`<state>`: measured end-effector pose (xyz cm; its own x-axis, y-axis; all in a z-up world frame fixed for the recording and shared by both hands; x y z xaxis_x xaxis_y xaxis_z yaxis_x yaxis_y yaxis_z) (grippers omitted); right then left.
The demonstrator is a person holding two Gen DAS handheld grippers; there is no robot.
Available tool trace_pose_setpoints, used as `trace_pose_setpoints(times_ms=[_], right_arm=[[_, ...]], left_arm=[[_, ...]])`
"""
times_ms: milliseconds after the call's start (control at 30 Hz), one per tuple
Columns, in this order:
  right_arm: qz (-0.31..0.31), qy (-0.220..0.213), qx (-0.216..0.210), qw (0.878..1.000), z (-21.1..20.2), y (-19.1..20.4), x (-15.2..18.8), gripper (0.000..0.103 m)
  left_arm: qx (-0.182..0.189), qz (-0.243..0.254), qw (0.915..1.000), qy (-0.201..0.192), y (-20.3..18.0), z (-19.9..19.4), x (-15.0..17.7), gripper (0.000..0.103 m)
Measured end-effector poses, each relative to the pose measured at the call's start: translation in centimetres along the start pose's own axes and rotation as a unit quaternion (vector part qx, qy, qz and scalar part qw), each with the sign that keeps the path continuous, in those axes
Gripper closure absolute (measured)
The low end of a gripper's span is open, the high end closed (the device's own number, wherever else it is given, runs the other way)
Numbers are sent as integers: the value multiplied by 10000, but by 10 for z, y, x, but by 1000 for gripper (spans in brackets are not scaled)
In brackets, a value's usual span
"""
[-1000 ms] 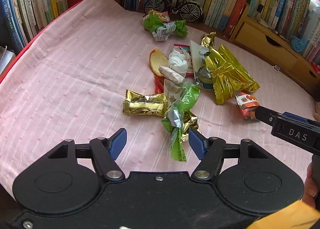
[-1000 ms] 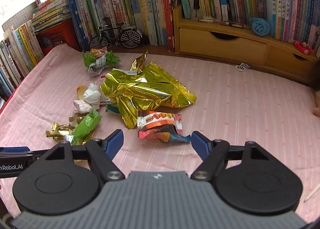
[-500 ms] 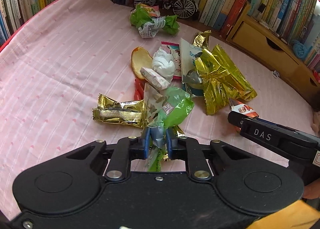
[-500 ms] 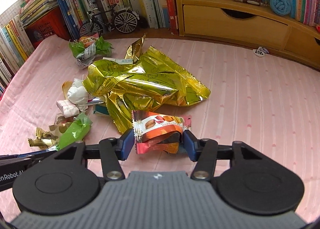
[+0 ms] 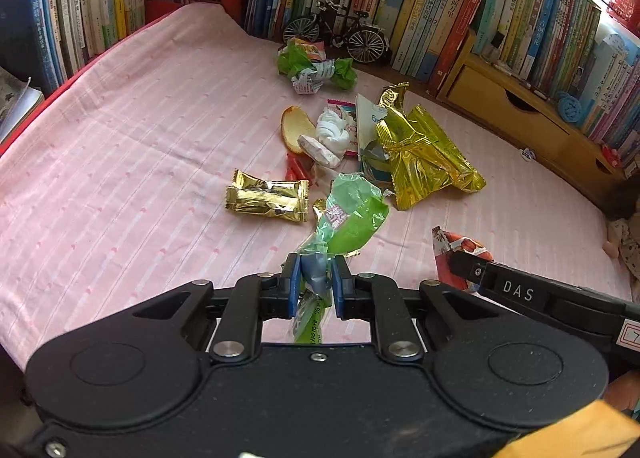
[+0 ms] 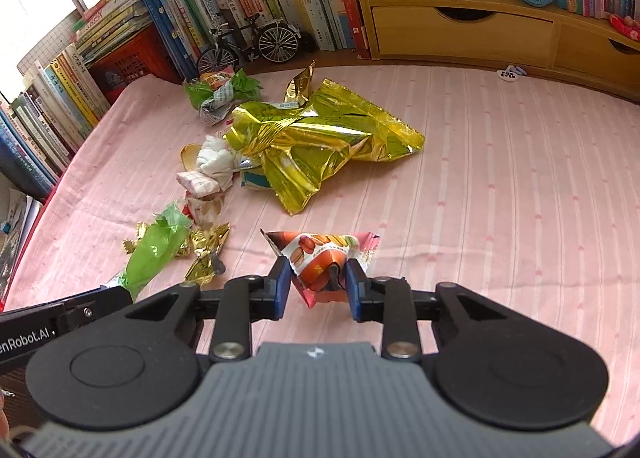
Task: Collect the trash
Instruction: 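Carry both held wrappers off the bed down over the black trash bin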
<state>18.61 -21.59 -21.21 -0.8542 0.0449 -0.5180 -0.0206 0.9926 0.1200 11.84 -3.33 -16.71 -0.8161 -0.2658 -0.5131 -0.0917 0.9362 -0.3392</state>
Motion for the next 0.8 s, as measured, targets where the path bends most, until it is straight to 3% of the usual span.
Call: trace_pose_setpoints(times_ms=[267, 533, 567, 600, 800], right_arm=[[-2, -54, -33, 10000, -43, 16, 41, 71], [53, 29, -84, 9999, -90, 41, 102, 71], [42, 51, -104, 9999, -96, 45, 111, 71], [31, 88, -106, 9999, -101, 49, 120, 85], [-97, 270, -117, 9995, -123, 75, 175, 86]], left_arm=[[27, 150, 9999, -69, 16, -47, 28, 88], [50, 145, 9998, -82, 51, -109, 77, 88], [43, 146, 9999, -74, 57, -116, 83, 88], [26, 160, 9999, -59, 63, -123, 91, 88], [-56, 121, 9999, 18, 101, -157, 131, 88]])
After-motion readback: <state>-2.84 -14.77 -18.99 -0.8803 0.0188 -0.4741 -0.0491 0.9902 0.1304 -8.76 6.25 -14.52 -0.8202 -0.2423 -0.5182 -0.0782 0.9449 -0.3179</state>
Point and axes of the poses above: each gripper's, at about its wrist camera, not at the fingertips, and z roughly the way its jaws point, y to its left, x to its underside, the point moved 10 cm from there along z, roughly the way its jaws point, and after that the axes turned 12 degrees about x, right-handed, at the moved point
